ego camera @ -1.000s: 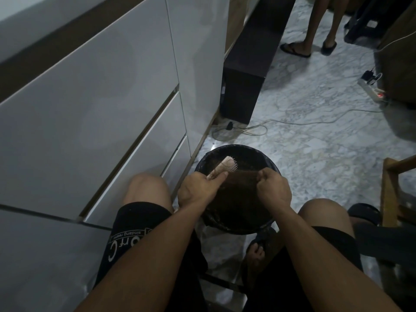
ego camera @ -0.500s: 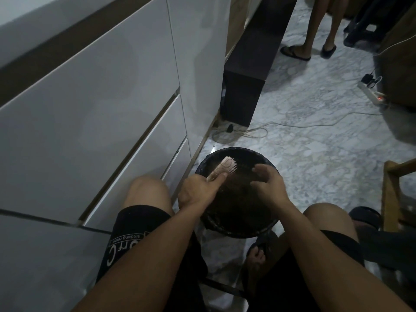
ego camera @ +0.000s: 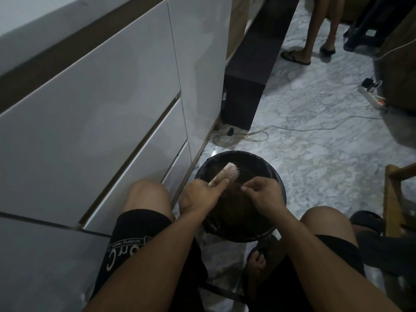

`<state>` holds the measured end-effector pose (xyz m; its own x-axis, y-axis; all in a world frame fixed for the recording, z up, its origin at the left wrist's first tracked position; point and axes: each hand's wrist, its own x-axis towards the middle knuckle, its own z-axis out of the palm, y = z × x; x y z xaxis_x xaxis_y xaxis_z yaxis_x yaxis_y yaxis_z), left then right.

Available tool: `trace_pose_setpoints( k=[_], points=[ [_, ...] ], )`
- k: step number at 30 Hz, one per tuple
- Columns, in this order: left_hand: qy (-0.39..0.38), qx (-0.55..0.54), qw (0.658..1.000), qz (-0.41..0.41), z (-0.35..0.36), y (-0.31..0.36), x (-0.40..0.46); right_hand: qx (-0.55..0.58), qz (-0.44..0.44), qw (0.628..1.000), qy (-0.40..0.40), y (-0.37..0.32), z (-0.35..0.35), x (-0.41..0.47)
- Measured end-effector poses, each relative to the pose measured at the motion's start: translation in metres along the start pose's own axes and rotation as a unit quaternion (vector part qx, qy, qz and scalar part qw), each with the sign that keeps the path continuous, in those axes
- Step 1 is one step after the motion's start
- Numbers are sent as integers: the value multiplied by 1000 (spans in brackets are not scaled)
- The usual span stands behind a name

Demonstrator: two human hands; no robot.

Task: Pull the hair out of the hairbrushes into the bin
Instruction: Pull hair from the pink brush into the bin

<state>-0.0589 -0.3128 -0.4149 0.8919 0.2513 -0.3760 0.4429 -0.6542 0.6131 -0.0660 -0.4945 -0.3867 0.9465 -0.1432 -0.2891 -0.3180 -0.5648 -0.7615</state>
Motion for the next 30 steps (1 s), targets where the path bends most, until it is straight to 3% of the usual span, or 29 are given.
trace_pose_setpoints(
  k=[7, 12, 14, 16, 18, 20, 26, 30],
  points=[
    [-4, -13, 1000, -21, 1, -1, 4, -128, 39, 988, 79, 2, -5, 2],
    [-35, -25, 998, -48, 0, -2, 2, -250, 42, 966, 52, 8, -5, 3],
    [-46, -35, 997, -48, 0, 1, 0, -172, 43, 984, 23, 11, -4, 4],
    [-57, -31, 997, -35, 2, 2, -1, -11, 47, 998, -27, 8, -1, 3],
    [-68, -17, 997, -16, 5, 3, -2, 131, 66, 987, -72, 1, 5, -2],
    [-70, -8, 998, -8, 6, 2, -3, 194, 81, 974, -89, -2, 11, -4],
    [-49, -11, 999, -10, 4, 4, -5, 64, 34, 997, -40, 3, 7, 1],
    [-28, -49, 998, -42, -2, 4, -1, -22, 50, 999, 5, 7, 0, 6]
  ],
)
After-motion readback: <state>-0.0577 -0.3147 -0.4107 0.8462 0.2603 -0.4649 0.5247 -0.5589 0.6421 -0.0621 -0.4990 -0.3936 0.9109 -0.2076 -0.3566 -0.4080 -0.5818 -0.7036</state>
